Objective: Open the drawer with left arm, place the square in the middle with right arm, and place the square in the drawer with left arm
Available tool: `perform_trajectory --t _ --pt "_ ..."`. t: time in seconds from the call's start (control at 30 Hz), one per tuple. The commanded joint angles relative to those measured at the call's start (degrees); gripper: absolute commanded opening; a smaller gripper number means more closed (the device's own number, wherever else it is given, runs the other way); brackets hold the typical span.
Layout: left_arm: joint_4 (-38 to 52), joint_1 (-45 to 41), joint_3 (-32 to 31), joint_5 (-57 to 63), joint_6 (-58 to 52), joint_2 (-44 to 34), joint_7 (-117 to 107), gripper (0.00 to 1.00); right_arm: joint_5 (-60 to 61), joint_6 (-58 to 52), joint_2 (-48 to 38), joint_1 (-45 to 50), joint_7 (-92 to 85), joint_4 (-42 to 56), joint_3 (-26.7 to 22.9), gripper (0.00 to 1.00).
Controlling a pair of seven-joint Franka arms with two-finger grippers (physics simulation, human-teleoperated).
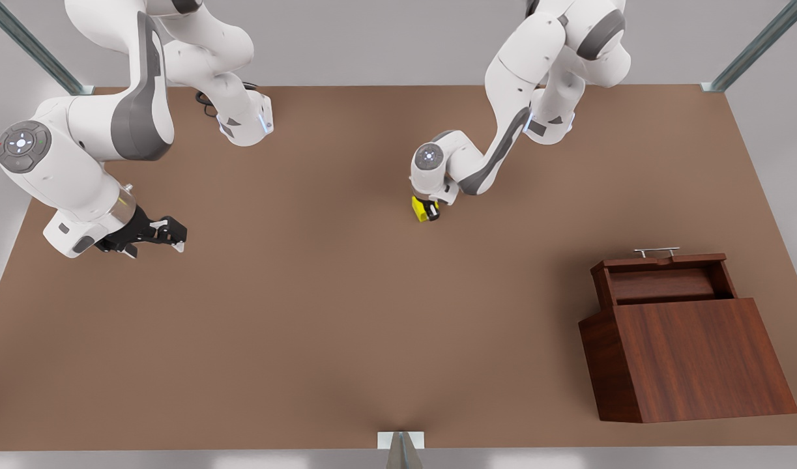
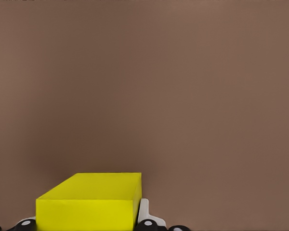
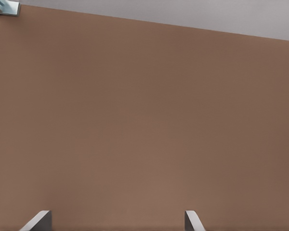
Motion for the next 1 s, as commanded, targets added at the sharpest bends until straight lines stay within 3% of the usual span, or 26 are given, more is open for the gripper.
perform_trajectory --t 0.0,0.17,0.5,0.63,0.77,0.83,0.97 --pt "0.0 0.0 0.0 1.45 -0.12 -0.13 -17.69 0.7 -0.08 0.0 0.0 0.02 0.0 0.0 -0.01 1.0" --pt "0.44 6.06 1.32 1.36 -10.22 -10.85 -10.49 0.7 0.01 0.0 0.0 0.02 0.09 0.0 -0.01 1.0" --pt "19.25 28.64 1.41 1.45 -40.98 -17.35 23.17 0.71 -0.08 0.0 0.0 -0.07 0.0 0.0 -0.01 1.0" --pt "26.81 36.38 1.93 3.47 -42.92 -14.63 38.91 0.71 -0.08 0.0 0.0 0.02 0.0 0.0 -0.01 1.0" --pt "27.86 36.73 8.18 5.05 -42.83 -14.1 50.33 0.71 -0.08 -0.26 0.0 0.02 0.0 0.0 -0.01 1.0" --pt "31.55 39.37 8.18 6.28 -42.92 -11.64 54.82 0.71 -0.08 -0.35 -0.09 0.1 0.17 0.09 -0.01 1.0" --pt "30.68 44.82 8.18 8.04 -41.6 -9.88 62.73 0.71 0.01 0.0 -0.01 0.1 0.17 0.09 0.08 1.0"
